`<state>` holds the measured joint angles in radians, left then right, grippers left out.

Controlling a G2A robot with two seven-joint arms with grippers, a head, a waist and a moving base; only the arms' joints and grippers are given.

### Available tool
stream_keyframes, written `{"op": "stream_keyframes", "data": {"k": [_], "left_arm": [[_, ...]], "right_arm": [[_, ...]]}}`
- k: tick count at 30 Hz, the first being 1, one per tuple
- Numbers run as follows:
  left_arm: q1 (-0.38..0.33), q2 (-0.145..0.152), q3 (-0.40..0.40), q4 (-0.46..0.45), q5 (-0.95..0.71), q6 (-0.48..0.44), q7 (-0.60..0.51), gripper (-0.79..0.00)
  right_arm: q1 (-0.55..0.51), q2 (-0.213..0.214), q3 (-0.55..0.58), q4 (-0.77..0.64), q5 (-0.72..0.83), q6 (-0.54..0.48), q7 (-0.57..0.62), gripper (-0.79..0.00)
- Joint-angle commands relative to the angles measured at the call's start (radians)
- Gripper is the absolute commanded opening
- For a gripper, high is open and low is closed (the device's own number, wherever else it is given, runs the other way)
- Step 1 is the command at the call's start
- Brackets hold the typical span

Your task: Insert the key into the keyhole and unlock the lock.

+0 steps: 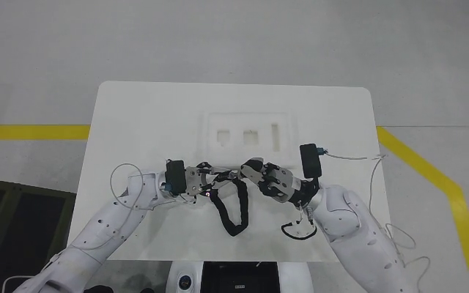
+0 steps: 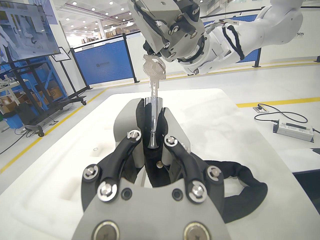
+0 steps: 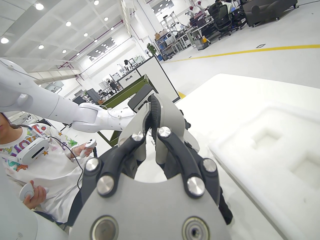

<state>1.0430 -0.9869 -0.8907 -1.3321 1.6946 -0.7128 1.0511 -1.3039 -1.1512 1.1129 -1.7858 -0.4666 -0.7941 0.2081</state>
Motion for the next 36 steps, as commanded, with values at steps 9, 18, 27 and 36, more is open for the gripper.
{"op": "stream_keyframes", "data": {"k": [9,18,27,36], "left_arm": [[0.002,0.001,-0.005,-0.004,0.005,-0.001,0.003,-0.785],[-0.001,0.005,-0.016,0.001,0.014,-0.017,0.005,-0.785],[-0.001,0.037,-0.075,-0.047,0.048,-0.1,-0.044,-0.785],[0.022,0.076,-0.12,-0.127,0.033,-0.168,-0.112,-0.785]], "right_arm": [[0.021,-0.006,-0.032,0.018,0.007,0.005,0.016,-0.785],[0.015,0.006,0.026,-0.035,-0.006,-0.01,0.058,-0.717],[0.002,0.042,0.143,-0.11,0.006,0.0,0.277,0.0],[-0.002,0.06,0.201,-0.158,-0.048,0.019,0.374,0.0]]}}
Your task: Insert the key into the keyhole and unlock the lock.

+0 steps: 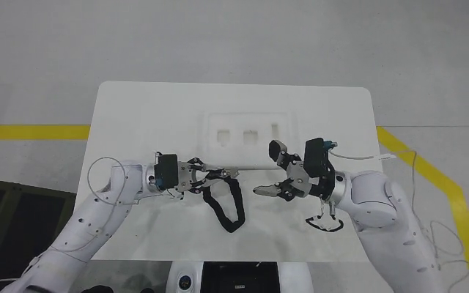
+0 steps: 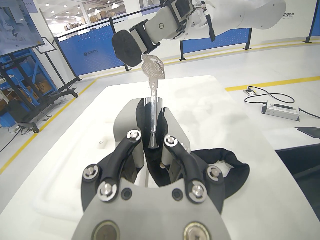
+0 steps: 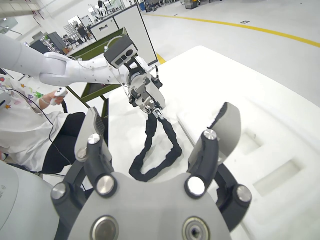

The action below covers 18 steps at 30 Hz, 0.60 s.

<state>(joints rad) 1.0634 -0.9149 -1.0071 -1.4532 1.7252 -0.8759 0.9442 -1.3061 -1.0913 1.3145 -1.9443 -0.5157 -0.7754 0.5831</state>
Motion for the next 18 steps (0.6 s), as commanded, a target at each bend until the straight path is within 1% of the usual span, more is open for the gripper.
{"op": "stream_keyframes", "data": {"k": [1,7,10,11,12,14,16,18], "left_arm": [[0.004,0.007,-0.007,-0.01,0.005,-0.01,-0.01,-0.785],[0.015,0.018,-0.024,-0.047,0.043,-0.004,-0.05,-0.785],[0.023,0.02,-0.026,-0.069,0.036,-0.01,-0.071,-0.785],[0.023,0.02,-0.025,-0.073,0.033,-0.014,-0.075,-0.785],[0.023,0.02,-0.025,-0.075,0.031,-0.018,-0.078,-0.785],[0.022,0.021,-0.024,-0.076,0.024,-0.027,-0.08,-0.785],[0.019,0.022,-0.022,-0.073,0.015,-0.05,-0.085,-0.785],[0.011,0.023,-0.022,-0.071,0.01,-0.079,-0.094,-0.785]], "right_arm": [[0.0,0.0,-0.001,0.001,0.001,0.0,-0.001,0.0],[0.0,0.0,-0.001,0.001,0.001,0.0,-0.001,0.0],[-0.001,0.0,-0.001,0.001,-0.001,0.004,-0.002,0.0],[0.0,0.0,0.001,-0.002,-0.021,0.017,-0.007,0.0],[0.006,0.0,0.002,-0.01,-0.049,0.004,-0.015,0.0],[0.022,0.001,-0.007,-0.002,-0.105,-0.066,-0.033,0.0],[0.053,0.003,-0.015,0.017,-0.189,-0.161,-0.039,0.0],[0.078,0.003,-0.016,0.033,-0.28,-0.235,-0.081,0.0]]}}
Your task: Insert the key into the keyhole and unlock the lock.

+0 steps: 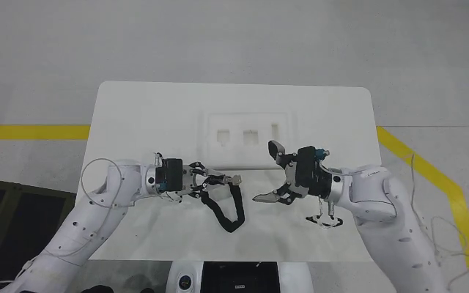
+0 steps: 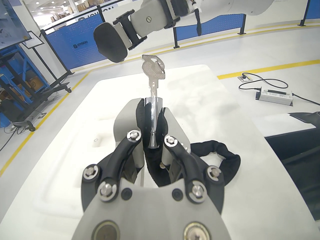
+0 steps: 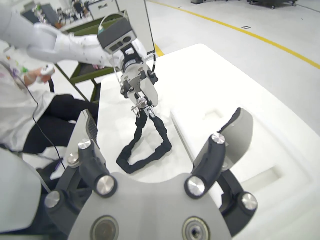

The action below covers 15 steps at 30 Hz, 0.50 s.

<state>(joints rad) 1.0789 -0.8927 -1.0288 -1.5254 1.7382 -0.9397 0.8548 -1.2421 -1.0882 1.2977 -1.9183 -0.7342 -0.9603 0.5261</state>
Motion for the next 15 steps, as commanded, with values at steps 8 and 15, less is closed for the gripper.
{"op": "stream_keyframes", "data": {"k": [8,15], "left_arm": [[-0.025,0.001,0.018,0.0,-0.051,-0.063,-0.037,-0.785],[-0.053,-0.005,0.049,0.031,-0.062,-0.069,-0.045,-0.785]], "right_arm": [[0.041,0.012,-0.09,-0.059,-0.608,-0.052,-0.333,0.0],[0.028,0.02,-0.136,-0.06,-0.967,0.035,-0.626,0.0]]}}
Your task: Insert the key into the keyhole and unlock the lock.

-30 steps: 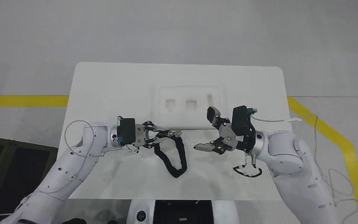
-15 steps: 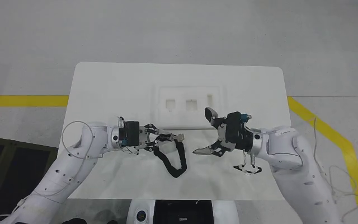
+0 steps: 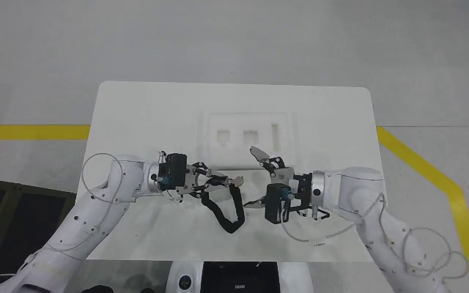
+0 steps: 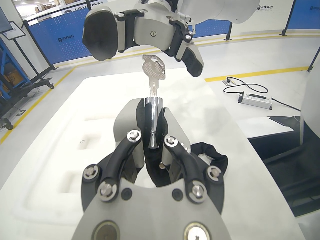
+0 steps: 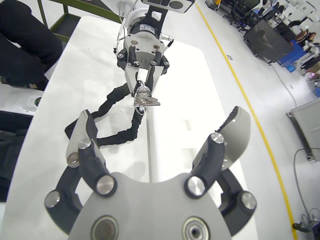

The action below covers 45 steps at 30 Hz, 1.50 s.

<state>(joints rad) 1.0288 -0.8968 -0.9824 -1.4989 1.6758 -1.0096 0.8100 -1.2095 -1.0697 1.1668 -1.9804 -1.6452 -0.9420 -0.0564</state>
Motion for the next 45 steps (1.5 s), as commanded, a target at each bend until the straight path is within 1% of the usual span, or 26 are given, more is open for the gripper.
{"op": "stream_keyframes", "data": {"k": [1,5,11,13,15,19,21,22,25,28,37,39,45], "left_arm": [[-0.005,-0.001,0.005,0.009,0.0,0.001,-0.001,-0.785],[-0.008,-0.002,0.011,0.027,-0.003,0.001,0.001,-0.785],[-0.014,-0.005,0.027,0.05,-0.012,0.002,0.002,-0.785],[-0.018,-0.006,0.033,0.054,-0.013,0.001,0.001,-0.785],[-0.022,-0.007,0.038,0.057,-0.014,-0.002,-0.001,-0.785],[-0.03,-0.009,0.047,0.063,-0.017,-0.003,-0.003,-0.785],[-0.033,-0.01,0.049,0.065,-0.018,-0.003,-0.004,-0.785],[-0.035,-0.01,0.05,0.067,-0.018,-0.003,-0.005,-0.785],[-0.038,-0.01,0.053,0.069,-0.02,-0.003,-0.006,-0.785],[-0.04,-0.01,0.054,0.07,-0.022,-0.003,-0.006,-0.785],[-0.043,-0.009,0.061,0.07,-0.023,-0.003,-0.003,-0.785],[-0.043,-0.009,0.062,0.069,-0.024,-0.001,-0.001,-0.785],[-0.042,-0.008,0.061,0.062,-0.019,0.006,-0.007,-0.785]], "right_arm": [[-0.008,0.004,-0.009,0.004,-0.087,0.029,-0.073,0.0],[-0.018,0.013,-0.024,-0.004,-0.195,0.047,-0.159,0.0],[-0.018,0.02,-0.051,0.002,-0.274,0.076,-0.225,-0.006],[-0.012,0.02,-0.059,0.005,-0.288,0.094,-0.234,-0.058],[-0.006,0.02,-0.065,0.008,-0.298,0.112,-0.242,-0.154],[0.009,0.02,-0.078,0.013,-0.315,0.117,-0.229,-0.222],[0.017,0.02,-0.085,0.014,-0.317,0.113,-0.223,-0.342],[0.02,0.02,-0.088,0.014,-0.319,0.112,-0.219,-0.379],[0.025,0.02,-0.094,0.015,-0.317,0.111,-0.208,-0.409],[0.029,0.021,-0.095,0.017,-0.311,0.114,-0.202,-0.465],[0.039,0.022,-0.101,0.022,-0.292,0.111,-0.199,-0.705],[0.042,0.022,-0.103,0.024,-0.281,0.109,-0.197,-0.779],[0.044,0.02,-0.106,0.034,-0.201,0.084,-0.173,-0.785]]}}
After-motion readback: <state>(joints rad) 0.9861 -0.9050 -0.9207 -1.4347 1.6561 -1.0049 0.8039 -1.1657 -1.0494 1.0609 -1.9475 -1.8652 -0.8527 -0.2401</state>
